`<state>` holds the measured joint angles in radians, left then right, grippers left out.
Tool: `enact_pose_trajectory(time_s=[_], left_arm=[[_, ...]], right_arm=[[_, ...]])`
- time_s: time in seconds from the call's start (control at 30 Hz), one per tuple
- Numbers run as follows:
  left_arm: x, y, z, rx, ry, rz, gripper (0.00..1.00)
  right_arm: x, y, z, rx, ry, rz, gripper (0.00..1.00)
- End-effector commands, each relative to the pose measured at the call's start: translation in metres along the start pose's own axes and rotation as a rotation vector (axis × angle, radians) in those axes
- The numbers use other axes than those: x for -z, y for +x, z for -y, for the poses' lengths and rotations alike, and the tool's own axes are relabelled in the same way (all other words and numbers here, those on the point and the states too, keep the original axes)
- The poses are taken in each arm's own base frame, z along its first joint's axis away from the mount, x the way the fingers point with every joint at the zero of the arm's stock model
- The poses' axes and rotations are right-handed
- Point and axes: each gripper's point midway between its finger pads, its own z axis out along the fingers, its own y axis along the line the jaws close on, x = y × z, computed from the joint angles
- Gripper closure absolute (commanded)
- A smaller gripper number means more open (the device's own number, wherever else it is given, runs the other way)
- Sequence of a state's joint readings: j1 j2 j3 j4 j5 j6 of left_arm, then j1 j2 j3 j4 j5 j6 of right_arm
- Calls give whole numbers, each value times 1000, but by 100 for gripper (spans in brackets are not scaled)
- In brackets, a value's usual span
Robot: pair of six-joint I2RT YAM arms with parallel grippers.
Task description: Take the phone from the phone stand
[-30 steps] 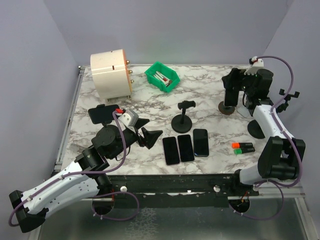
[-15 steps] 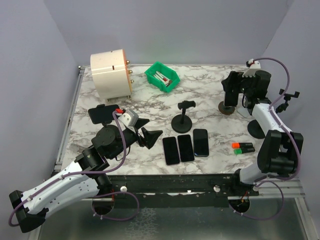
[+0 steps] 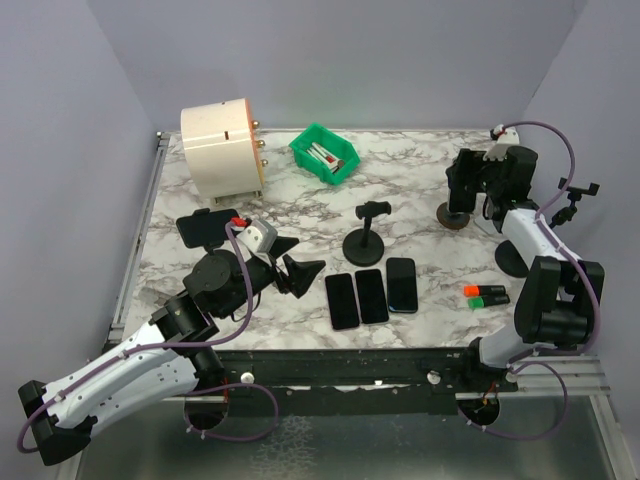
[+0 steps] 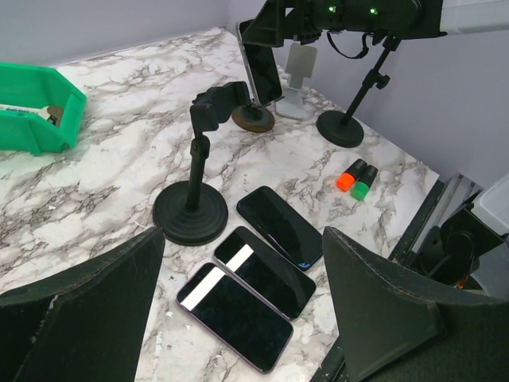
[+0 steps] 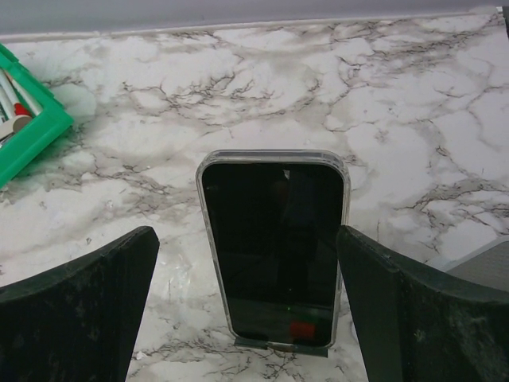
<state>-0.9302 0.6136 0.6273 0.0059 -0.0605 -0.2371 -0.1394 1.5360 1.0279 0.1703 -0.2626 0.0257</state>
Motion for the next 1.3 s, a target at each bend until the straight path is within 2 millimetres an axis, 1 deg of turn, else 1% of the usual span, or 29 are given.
enact_pose_trajectory(time_s=[0.0, 0.13, 0.2, 0.47, 0.93, 1.13, 1.27], left_arm=[[1, -1, -2, -13, -4, 1, 18], [1, -1, -1, -13, -3, 3, 18], [1, -2, -2, -13, -7, 5, 18], [1, -1, -1, -13, -3, 3, 19], [1, -1, -2, -15, -6, 3, 18], [1, -2, -2, -15, -7, 4, 18], [1, -1, -2, -15, -7, 1, 19]], right_arm=[[8, -8, 9, 21, 48, 26, 0], [7, -3, 9, 18, 50, 14, 0], [6, 1, 11, 14, 56, 1, 0], [7, 9, 18, 11, 98, -16, 0], [-2, 22, 21, 2, 99, -58, 0], [-6, 27, 20, 27, 81, -71, 1], [-7, 30, 23, 23, 96, -86, 0]])
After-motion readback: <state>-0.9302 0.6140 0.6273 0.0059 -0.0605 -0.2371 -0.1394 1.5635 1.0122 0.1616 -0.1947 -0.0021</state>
